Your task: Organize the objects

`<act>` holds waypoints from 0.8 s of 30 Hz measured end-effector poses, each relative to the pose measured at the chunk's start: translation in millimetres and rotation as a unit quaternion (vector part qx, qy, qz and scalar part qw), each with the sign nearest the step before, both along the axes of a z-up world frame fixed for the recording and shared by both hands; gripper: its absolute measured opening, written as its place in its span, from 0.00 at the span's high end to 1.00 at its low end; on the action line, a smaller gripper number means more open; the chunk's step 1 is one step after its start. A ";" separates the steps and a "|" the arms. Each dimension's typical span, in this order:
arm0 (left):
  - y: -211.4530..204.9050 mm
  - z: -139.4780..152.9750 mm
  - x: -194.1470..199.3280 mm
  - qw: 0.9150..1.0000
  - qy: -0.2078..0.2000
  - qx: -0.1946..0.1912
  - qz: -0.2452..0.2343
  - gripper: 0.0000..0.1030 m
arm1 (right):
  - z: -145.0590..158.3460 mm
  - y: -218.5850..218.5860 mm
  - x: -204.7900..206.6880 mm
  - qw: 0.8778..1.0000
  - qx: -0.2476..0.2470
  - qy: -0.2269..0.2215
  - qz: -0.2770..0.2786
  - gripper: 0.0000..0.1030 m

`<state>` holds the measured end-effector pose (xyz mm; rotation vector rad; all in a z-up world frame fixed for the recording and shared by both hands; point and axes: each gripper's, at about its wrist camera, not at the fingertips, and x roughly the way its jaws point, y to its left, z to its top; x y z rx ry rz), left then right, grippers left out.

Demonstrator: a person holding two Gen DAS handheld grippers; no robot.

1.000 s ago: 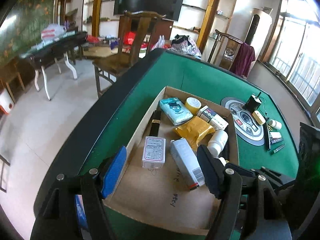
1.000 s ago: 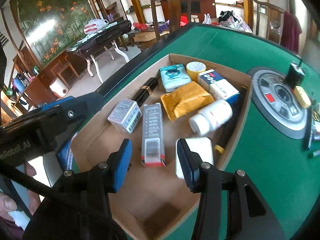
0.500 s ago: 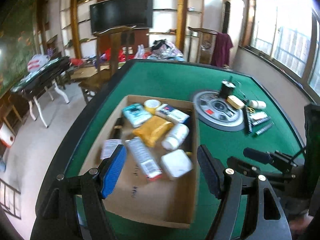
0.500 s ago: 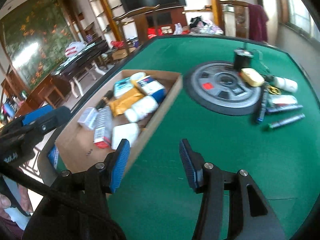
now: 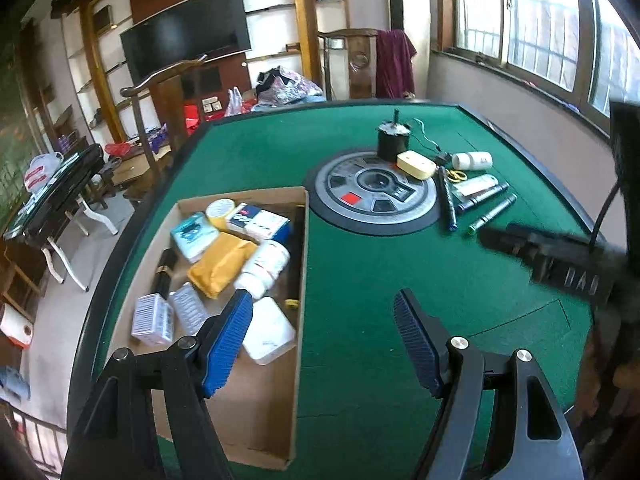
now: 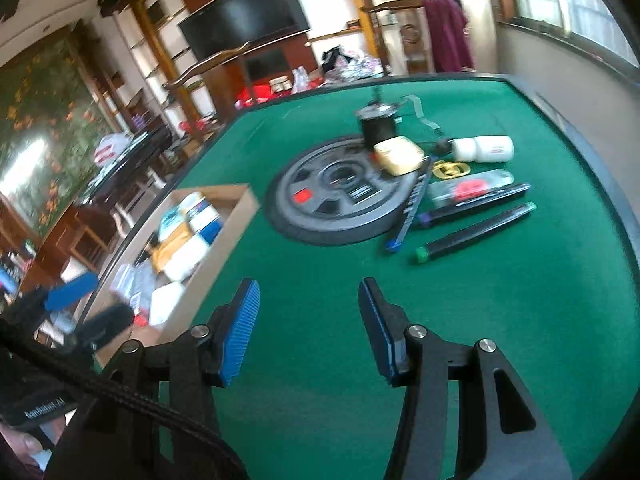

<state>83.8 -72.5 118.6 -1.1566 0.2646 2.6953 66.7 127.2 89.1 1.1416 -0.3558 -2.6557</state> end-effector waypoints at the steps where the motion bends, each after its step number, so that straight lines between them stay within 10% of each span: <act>1: 3.2 -0.9 0.0 1.000 -0.002 -0.003 -0.001 0.35 | 2.1 9.3 -2.1 1.000 -0.002 0.002 -0.009 0.51; 24: 72.9 -79.7 -45.1 0.992 -0.120 -0.029 -0.018 0.35 | -13.2 126.3 -47.0 0.991 -0.019 0.004 -0.135 0.46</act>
